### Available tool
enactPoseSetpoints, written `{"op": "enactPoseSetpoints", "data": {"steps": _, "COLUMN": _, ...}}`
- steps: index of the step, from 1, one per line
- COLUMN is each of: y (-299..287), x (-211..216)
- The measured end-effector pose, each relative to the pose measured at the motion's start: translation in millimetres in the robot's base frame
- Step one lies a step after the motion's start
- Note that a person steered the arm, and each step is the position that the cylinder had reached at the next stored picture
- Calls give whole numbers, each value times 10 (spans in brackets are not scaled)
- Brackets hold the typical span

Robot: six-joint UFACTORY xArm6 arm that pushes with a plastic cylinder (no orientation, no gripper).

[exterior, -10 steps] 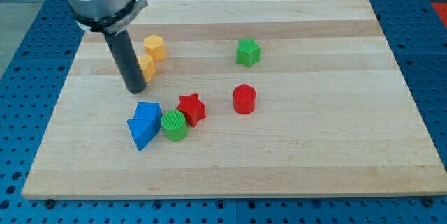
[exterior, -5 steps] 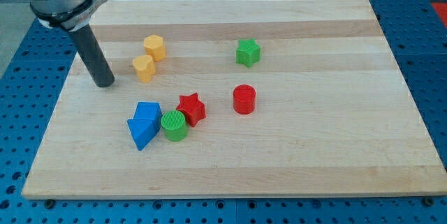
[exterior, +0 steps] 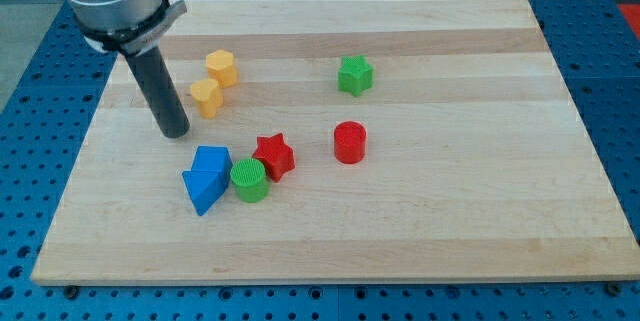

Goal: Push yellow heart above red star

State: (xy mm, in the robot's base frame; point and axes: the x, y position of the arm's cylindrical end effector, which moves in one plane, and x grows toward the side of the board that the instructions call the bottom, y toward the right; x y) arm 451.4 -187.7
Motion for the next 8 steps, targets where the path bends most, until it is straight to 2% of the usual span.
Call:
{"op": "enactPoseSetpoints", "data": {"steps": 1, "y": 118, "x": 11}}
{"op": "enactPoseSetpoints", "data": {"steps": 4, "y": -41, "x": -566}}
{"op": "enactPoseSetpoints", "data": {"steps": 5, "y": -42, "x": -618}}
{"op": "enactPoseSetpoints", "data": {"steps": 8, "y": 674, "x": -518}}
